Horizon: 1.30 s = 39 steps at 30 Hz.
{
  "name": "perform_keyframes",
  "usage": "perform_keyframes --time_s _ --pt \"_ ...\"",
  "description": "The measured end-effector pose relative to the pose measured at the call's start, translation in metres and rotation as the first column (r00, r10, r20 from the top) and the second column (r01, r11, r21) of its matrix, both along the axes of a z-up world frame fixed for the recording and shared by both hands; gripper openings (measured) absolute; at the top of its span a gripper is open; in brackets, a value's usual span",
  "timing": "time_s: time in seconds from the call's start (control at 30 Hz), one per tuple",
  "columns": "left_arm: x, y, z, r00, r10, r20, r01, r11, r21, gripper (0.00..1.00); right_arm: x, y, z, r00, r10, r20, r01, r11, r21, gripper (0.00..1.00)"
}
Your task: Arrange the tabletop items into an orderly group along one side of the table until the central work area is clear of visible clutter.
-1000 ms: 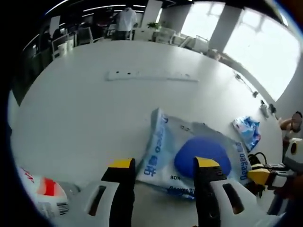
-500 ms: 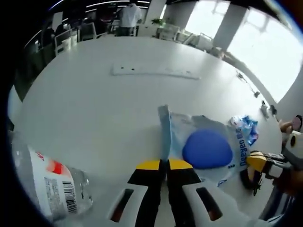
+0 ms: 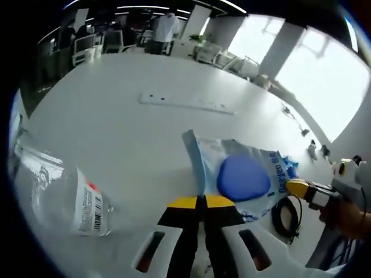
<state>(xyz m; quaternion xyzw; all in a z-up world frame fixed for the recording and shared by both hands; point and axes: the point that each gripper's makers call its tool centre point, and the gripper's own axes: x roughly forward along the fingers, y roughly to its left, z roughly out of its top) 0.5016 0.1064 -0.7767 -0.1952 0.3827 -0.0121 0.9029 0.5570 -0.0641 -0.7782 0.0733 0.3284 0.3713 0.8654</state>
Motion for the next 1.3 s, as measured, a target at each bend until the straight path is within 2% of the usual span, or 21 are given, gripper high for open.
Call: perform_keyframes --time_s 0.17,0.43,0.53,0.77,1.3 --pt "-0.003 -0.006 0.000 1.000 -0.005 0.007 0.006 1.000 -0.012 0.00 0.006 -0.002 0.002 0.999 0.036 0.027 -0.035 0.998 -0.044 0.00" --pt "0.001 -0.011 -0.004 1.000 -0.012 0.002 0.012 1.000 -0.021 0.00 0.012 -0.007 0.000 0.999 0.031 0.026 -0.030 0.998 -0.053 0.00" --pt "0.002 -0.011 -0.007 1.000 0.016 -0.007 -0.016 0.998 -0.063 0.00 0.012 -0.008 -0.004 0.999 0.037 0.025 -0.035 0.997 -0.068 0.00" --pt "0.000 -0.013 -0.015 1.000 0.000 -0.025 -0.002 0.999 -0.050 0.00 0.013 -0.008 -0.010 0.999 0.035 0.009 -0.034 0.997 -0.074 0.00" --pt "-0.005 -0.019 -0.029 0.998 0.001 -0.060 -0.006 0.997 -0.083 0.00 0.011 -0.014 -0.029 0.999 0.028 -0.042 -0.032 0.995 -0.098 0.00"
